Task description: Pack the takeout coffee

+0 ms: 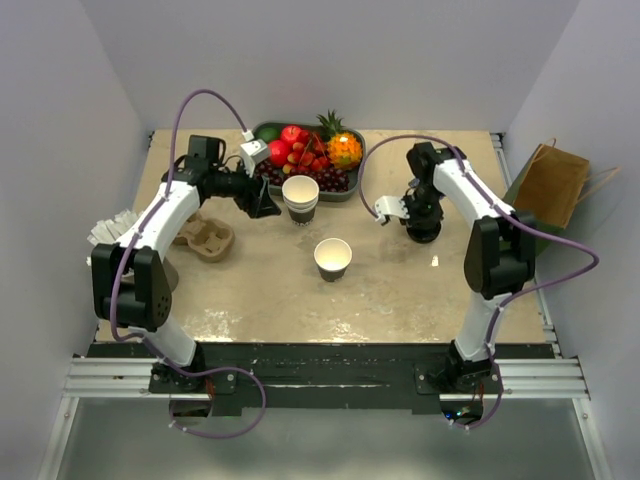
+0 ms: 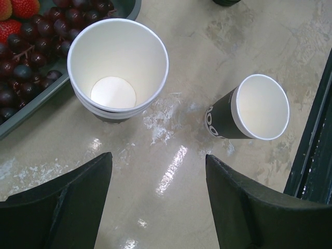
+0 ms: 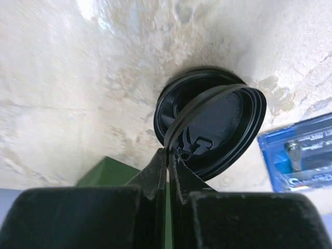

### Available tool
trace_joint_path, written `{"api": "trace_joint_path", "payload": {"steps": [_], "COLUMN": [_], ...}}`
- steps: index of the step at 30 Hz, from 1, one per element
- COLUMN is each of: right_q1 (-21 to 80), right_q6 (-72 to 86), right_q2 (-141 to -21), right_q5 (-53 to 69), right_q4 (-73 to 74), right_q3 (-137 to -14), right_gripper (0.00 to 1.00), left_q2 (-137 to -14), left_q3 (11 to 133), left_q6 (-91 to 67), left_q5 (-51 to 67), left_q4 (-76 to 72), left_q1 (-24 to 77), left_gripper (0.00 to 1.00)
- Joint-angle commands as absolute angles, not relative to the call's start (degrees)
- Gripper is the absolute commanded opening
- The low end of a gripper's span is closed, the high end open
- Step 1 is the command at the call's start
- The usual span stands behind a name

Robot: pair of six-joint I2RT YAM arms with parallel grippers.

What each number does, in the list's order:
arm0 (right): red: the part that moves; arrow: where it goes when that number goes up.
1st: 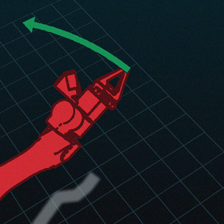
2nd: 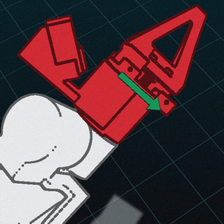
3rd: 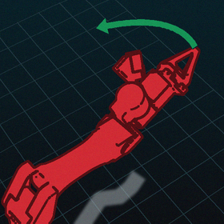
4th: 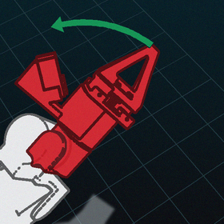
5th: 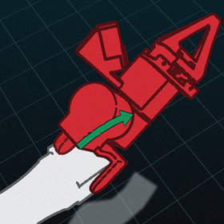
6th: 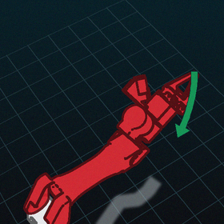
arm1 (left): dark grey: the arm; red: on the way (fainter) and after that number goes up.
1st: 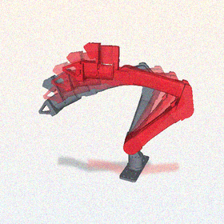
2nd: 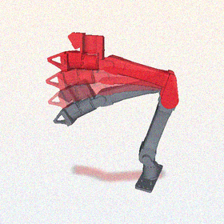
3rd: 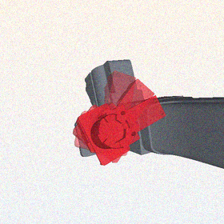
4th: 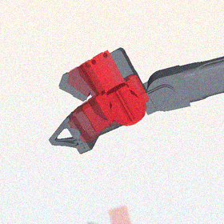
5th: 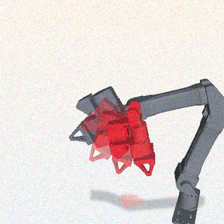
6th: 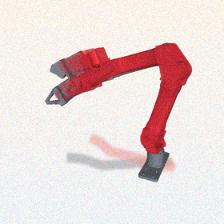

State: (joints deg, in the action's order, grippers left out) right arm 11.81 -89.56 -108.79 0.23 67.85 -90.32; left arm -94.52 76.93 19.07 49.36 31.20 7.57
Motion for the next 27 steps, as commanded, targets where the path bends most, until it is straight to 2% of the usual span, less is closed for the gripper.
{"api": "trace_joint_path", "payload": {"steps": [1, 4, 6, 7, 11, 16, 21, 24, 27], "right_q1": [11.3, 11.3, 11.3, 11.3, 11.3, 11.3, 11.2, 10.9, 10.9], "right_q6": [-82.3, -74.2, -61.7, -58.7, -43.7, -28.8, -28.6, -27.2, -19.2], "right_q2": [-110.6, -112.4, -113.4, -113.4, -112.3, -108.2, -107.8, -109.2, -110.7], "right_q5": [9.0, 19.6, 29.2, 32.2, 48.8, 65.8, 75.2, 83.6, 89.9], "right_q4": [75.9, 80.5, 80.6, 80.6, 79.3, 69.7, 72.9, 74.4, 67.9], "right_q3": [-101.6, -113.4, -121.3, -122.9, -125.7, -115.6, -110.8, -108.7, -104.2], "right_gripper": [0.0, 0.0, 0.0, 0.0, 0.0, 0.0, 0.0, 0.0, 0.0], "left_q2": [-94.0, -92.9, -92.6, -91.8, -86.7, -80.6, -74.5, -74.6, -75.1], "left_q3": [79.1, 77.8, 76.6, 76.1, 71.0, 65.4, 56.1, 56.2, 58.0], "left_q6": [19.9, 20.7, 21.1, 21.1, 20.0, 22.8, 19.5, 21.7, 24.9], "left_q5": [52.2, 53.2, 53.4, 53.4, 52.1, 47.4, 42.0, 40.3, 38.5], "left_q4": [30.3, 30.6, 30.4, 30.0, 21.9, 17.3, 3.7, 3.5, 6.7], "left_q1": [7.8, 7.8, 7.9, 7.9, 9.0, 13.9, 18.3, 20.7, 22.4], "left_gripper": [0.77, 0.76, 0.77, 0.82, 0.83, 0.83, 0.83, 0.83, 0.83]}}
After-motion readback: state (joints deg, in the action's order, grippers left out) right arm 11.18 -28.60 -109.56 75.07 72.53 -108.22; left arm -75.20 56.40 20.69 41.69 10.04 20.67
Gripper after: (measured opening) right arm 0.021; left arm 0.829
